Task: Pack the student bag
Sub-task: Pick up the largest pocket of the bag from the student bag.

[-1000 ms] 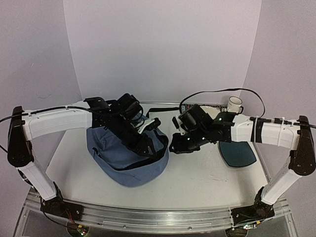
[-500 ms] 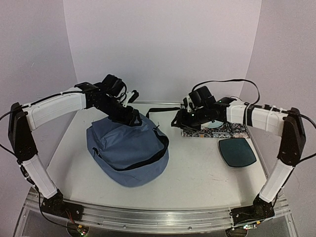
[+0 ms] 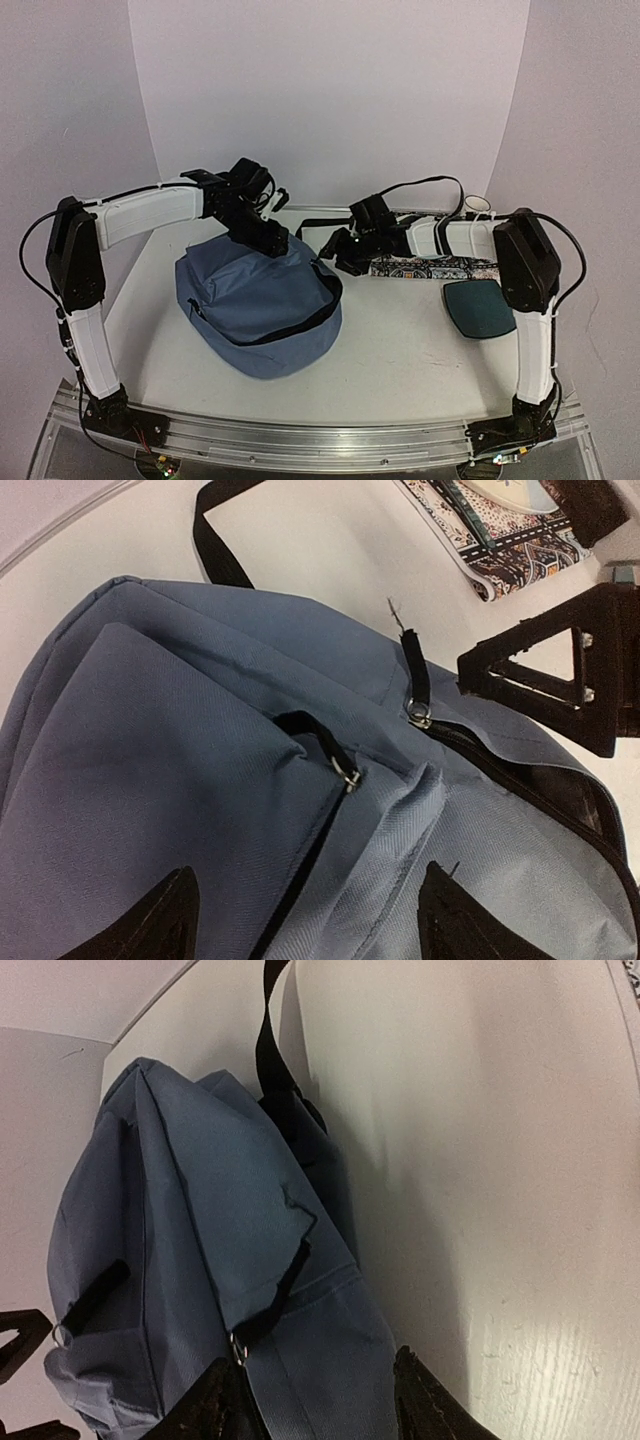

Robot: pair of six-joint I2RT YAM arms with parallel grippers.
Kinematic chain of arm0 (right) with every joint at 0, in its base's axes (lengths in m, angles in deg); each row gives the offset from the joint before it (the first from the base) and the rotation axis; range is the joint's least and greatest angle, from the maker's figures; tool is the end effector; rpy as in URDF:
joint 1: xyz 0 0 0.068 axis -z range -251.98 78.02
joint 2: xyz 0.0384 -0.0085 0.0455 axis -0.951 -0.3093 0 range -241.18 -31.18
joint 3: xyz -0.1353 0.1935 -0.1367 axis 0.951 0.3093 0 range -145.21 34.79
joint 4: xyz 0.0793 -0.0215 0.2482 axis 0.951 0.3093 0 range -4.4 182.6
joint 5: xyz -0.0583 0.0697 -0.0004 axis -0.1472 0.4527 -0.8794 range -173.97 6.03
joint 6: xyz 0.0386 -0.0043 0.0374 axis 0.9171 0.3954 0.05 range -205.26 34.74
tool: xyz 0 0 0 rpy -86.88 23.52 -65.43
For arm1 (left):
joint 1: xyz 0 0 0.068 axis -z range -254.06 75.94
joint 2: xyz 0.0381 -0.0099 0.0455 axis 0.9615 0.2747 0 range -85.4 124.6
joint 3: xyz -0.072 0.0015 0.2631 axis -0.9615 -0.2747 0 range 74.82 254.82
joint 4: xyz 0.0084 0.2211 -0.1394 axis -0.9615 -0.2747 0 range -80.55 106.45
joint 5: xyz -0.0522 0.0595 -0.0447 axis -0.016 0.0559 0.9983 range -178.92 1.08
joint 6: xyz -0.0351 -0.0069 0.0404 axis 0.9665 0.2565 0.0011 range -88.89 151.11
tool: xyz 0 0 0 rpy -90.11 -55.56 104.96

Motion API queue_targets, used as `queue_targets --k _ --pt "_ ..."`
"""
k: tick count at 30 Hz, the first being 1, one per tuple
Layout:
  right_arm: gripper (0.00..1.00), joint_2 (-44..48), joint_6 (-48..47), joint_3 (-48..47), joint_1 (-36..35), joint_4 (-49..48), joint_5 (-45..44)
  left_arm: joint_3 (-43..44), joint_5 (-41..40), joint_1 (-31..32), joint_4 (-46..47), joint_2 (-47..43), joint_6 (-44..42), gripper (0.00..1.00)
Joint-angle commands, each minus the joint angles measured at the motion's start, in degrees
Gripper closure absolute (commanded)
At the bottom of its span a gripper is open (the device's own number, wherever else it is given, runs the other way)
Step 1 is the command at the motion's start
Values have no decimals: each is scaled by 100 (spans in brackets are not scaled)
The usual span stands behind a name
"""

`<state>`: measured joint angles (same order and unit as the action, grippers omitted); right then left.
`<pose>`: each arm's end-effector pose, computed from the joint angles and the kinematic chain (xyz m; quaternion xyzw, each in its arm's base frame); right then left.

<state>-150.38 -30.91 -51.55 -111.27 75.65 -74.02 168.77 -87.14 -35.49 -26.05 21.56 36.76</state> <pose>0.3734 0.3134 0.2190 0.0613 0.8294 0.4509 0.3240 0.3209 -0.2572 0.2789 0.2749 0.9145 -0.1253 0.2691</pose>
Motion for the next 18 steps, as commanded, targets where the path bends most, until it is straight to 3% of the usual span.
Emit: queue_targets --k 1,7,18 --pt "47 -376 510 -334 -2 -539 -36 331 -328 -25 40 17 -383 23" --pt "47 -767 727 -639 -2 -859 81 271 -281 -24 29 44 -531 23" --pt "66 -1114 901 -838 0 -1251 306 354 176 -24 -25 318 -723 28"
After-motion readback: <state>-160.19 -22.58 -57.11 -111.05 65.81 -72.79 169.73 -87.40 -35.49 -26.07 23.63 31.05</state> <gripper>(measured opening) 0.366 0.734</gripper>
